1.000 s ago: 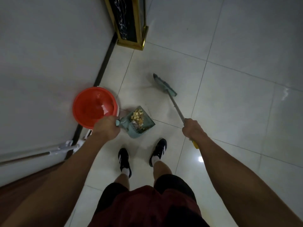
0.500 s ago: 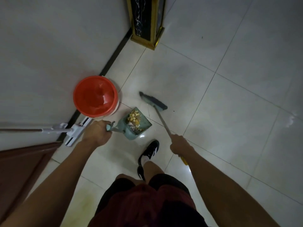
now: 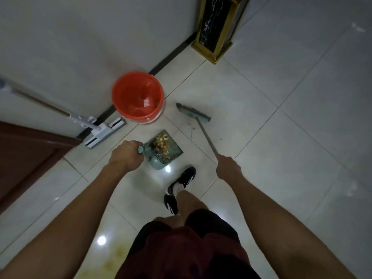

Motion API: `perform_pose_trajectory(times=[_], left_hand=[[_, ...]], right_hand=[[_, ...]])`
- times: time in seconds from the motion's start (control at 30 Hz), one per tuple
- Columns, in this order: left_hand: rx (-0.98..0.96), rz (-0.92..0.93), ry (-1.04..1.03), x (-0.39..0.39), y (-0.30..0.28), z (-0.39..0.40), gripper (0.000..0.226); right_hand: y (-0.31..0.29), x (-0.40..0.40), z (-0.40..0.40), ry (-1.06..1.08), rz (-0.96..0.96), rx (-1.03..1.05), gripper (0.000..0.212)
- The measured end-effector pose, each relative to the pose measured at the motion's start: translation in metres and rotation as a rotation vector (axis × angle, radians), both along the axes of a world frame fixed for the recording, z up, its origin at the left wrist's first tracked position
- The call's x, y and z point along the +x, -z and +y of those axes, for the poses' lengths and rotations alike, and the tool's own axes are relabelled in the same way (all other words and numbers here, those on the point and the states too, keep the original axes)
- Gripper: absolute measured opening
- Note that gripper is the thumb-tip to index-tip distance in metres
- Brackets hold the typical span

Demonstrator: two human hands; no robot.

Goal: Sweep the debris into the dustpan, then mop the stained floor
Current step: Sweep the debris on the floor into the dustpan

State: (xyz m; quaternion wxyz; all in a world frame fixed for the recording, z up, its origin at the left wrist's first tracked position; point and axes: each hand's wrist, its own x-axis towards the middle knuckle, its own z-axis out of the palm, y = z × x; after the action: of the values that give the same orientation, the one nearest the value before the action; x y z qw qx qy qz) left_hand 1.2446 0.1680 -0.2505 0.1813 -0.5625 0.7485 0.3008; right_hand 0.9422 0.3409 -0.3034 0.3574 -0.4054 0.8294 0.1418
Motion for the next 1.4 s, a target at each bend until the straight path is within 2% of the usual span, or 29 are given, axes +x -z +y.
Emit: perform_pose_trajectory(times=[0.13,0.27,0.5,0.77,0.9,1.13,1.4], left_hand=[[-0.016,-0.011,-0.006,0.006,-0.002,0.018,0.019],[-0.012,-0.017,-0.016,0.001,-0.002,0.036,0.018],[-0.013,-0.011,-0.031,-0.025,0.004,0.060,0.012],[-0.076,-0.052,0.028,-0.068,0.002,0.086,0.010],[-0.091,-0.065,0.013,-0.082,0.001,0.089,0.012],[-0.094,-0.075,-0.036,-0.096,0.004,0.079,0.010],[-0.104,-0.104,0.018,-0.084,0.018,0.084,0.020]], right_hand=[[0.001,-0.004,-0.019,-0.083,0.030,0.033,0.036],[0.001,-0.012,-0.006,-0.104,-0.012,0.071,0.027],[0.001,-0.035,0.073,-0.142,-0.057,0.112,0.037],[-0.003,-0.075,0.135,0.080,-0.113,-0.040,0.039],[-0.009,-0.102,0.132,0.188,-0.096,-0.052,0.041],[-0.003,-0.132,0.126,0.368,-0.116,0.023,0.030],[0.007,-0.094,0.120,0.363,-0.295,0.045,0.034]])
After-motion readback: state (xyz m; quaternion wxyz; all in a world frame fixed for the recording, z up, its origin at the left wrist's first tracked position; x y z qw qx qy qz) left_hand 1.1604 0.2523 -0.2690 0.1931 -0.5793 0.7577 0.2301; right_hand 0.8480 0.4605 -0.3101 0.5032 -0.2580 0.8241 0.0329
